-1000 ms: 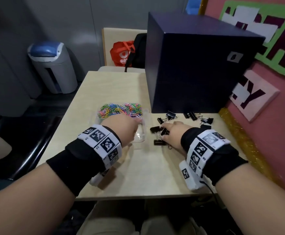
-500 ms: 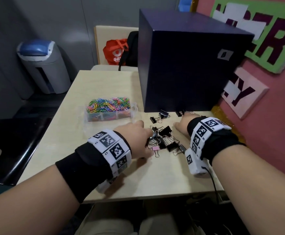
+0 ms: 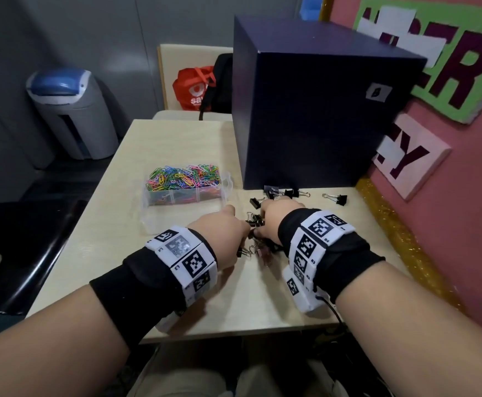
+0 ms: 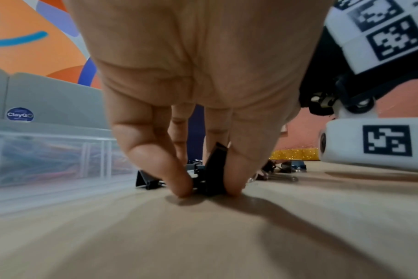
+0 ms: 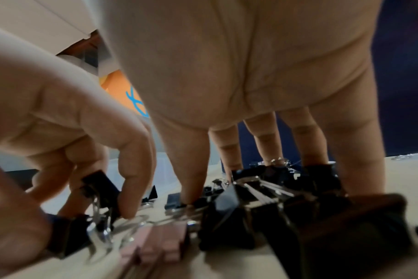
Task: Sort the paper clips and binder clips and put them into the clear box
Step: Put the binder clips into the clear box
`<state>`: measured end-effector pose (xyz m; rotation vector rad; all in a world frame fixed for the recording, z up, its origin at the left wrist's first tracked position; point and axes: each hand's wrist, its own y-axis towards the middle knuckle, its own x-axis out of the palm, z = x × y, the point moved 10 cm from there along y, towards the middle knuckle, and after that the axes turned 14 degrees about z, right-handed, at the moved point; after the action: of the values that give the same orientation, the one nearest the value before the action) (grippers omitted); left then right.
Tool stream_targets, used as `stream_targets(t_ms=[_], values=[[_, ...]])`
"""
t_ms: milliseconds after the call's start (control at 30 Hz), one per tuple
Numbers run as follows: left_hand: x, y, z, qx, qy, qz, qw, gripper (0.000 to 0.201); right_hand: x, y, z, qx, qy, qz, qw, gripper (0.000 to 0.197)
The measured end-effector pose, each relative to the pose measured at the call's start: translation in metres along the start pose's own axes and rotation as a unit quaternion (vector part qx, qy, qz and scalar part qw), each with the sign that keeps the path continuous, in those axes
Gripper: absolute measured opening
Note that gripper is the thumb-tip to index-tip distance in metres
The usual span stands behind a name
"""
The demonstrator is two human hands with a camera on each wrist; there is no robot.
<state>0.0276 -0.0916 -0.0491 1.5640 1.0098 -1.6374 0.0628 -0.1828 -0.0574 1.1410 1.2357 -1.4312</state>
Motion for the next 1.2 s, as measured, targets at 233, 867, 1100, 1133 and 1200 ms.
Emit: stream_targets(t_ms=[233, 867, 1100, 1133, 1200], values=[[-0.001, 0.001, -0.006, 0.019, 0.021, 0.010, 1.000, 0.029, -0.006, 0.007, 0.000, -0.016, -0.010, -0.005, 1.000, 0.035], [-0.010, -0.010, -0.042, 0.017, -0.119, 0.027, 0.992, 0.036, -0.074, 0.007, -0.041, -0.060, 0.342, 0.194, 0.918, 0.016], [-0.025, -0.019, -0.064, -0.002, -0.195, 0.064, 0.979, 0.024, -0.076, 0.013, -0.080, -0.122, 0.341, 0.186, 0.913, 0.016], [-0.030, -0.020, -0.070, -0.010, -0.212, 0.077, 0.974, 0.021, -0.070, 0.014, -0.085, -0.129, 0.331, 0.161, 0.921, 0.019], [-0.040, -0.023, -0.084, -0.035, -0.252, 0.106, 0.961, 0.018, -0.065, 0.016, -0.088, -0.133, 0.307, 0.147, 0.931, 0.026]])
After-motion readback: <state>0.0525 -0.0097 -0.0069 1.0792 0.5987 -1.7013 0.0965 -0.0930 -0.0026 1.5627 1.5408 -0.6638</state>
